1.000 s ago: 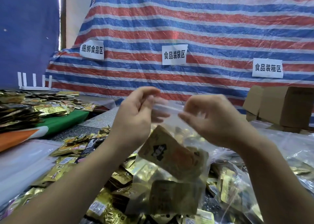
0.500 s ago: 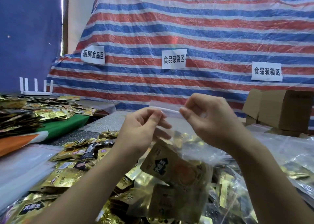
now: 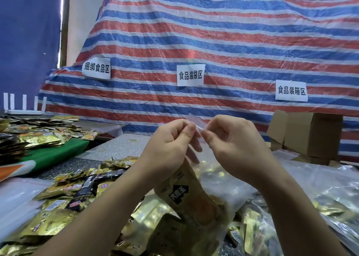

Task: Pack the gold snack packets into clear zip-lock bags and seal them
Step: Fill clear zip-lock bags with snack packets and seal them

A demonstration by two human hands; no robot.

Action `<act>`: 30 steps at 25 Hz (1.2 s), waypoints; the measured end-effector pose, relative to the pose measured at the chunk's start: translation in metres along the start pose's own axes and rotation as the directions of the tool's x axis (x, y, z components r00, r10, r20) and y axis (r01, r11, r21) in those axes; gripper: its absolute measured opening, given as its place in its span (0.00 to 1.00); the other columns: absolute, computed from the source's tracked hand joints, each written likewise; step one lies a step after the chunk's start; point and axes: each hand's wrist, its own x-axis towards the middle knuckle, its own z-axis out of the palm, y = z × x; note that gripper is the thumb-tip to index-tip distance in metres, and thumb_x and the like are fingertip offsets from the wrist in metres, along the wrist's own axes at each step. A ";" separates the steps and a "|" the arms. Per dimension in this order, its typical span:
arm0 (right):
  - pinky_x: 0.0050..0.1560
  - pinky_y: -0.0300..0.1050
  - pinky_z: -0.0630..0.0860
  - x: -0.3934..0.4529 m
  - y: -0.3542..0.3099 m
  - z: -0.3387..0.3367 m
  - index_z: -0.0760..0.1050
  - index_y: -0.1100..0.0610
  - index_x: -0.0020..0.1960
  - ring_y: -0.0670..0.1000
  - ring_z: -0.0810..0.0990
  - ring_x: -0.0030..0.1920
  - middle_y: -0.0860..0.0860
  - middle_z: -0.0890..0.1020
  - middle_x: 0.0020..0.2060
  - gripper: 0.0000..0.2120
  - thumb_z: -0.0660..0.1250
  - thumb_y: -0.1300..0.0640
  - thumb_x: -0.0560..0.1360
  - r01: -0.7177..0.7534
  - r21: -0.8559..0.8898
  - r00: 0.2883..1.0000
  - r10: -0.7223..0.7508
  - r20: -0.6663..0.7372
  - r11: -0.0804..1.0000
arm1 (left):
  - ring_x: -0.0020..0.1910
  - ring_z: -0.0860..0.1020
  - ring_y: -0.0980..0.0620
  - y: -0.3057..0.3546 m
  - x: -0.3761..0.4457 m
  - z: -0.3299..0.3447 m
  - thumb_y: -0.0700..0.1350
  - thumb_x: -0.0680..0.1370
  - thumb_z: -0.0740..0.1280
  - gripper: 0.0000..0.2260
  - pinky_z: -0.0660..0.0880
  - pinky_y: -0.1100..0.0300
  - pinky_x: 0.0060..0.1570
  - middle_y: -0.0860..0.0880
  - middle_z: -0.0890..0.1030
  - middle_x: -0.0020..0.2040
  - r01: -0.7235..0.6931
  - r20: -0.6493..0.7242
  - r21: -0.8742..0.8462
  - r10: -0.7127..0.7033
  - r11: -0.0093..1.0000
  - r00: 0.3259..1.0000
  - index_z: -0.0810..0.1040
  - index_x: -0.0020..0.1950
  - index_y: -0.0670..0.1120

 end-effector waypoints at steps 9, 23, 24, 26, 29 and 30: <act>0.32 0.39 0.72 0.001 -0.007 0.004 0.76 0.48 0.38 0.46 0.77 0.35 0.48 0.79 0.30 0.12 0.63 0.52 0.81 -0.042 0.078 0.999 0.043 -0.014 0.996 | 0.32 0.82 0.49 0.002 0.014 -0.007 0.45 0.82 0.62 0.12 0.78 0.62 0.31 0.48 0.83 0.35 0.000 -0.081 -0.068 -0.006 0.998 0.997 0.80 0.42 0.43; 0.32 0.34 0.71 -0.003 -0.020 -0.009 0.76 0.48 0.38 0.42 0.77 0.33 0.41 0.81 0.35 0.11 0.64 0.50 0.79 -0.067 0.067 0.998 0.068 -0.016 0.995 | 0.31 0.82 0.53 0.025 0.003 -0.008 0.43 0.83 0.60 0.13 0.80 0.61 0.33 0.50 0.83 0.34 -0.126 -0.072 0.098 0.133 0.987 0.988 0.80 0.42 0.44; 0.33 0.34 0.72 -0.003 -0.021 -0.009 0.77 0.48 0.38 0.43 0.77 0.34 0.41 0.81 0.36 0.11 0.64 0.49 0.78 -0.069 0.077 0.998 0.069 -0.006 0.995 | 0.31 0.82 0.53 0.025 0.003 -0.008 0.43 0.83 0.60 0.13 0.81 0.60 0.34 0.50 0.83 0.34 -0.124 -0.069 0.103 0.131 0.987 0.989 0.80 0.42 0.44; 0.34 0.35 0.74 -0.004 -0.023 -0.006 0.77 0.48 0.39 0.44 0.78 0.37 0.41 0.81 0.37 0.11 0.64 0.47 0.78 -0.082 0.078 0.997 0.081 0.014 0.994 | 0.31 0.82 0.53 0.024 0.002 -0.008 0.42 0.83 0.61 0.13 0.81 0.60 0.34 0.50 0.83 0.34 -0.116 -0.057 0.115 0.124 0.987 0.991 0.80 0.42 0.44; 0.36 0.33 0.74 -0.004 -0.023 -0.004 0.77 0.47 0.39 0.42 0.79 0.38 0.38 0.81 0.37 0.10 0.65 0.49 0.78 -0.094 0.058 0.995 0.093 0.019 0.994 | 0.31 0.82 0.54 0.022 0.002 -0.007 0.42 0.83 0.62 0.12 0.79 0.62 0.34 0.50 0.83 0.34 -0.129 -0.042 0.156 0.137 0.979 0.990 0.80 0.41 0.44; 0.35 0.32 0.73 -0.004 -0.023 -0.004 0.77 0.47 0.38 0.41 0.79 0.38 0.38 0.81 0.37 0.10 0.66 0.50 0.79 -0.090 0.058 0.996 0.089 0.014 0.994 | 0.31 0.82 0.55 0.021 0.001 -0.007 0.42 0.82 0.62 0.12 0.78 0.64 0.33 0.51 0.82 0.33 -0.145 -0.046 0.173 0.155 0.974 0.987 0.80 0.41 0.45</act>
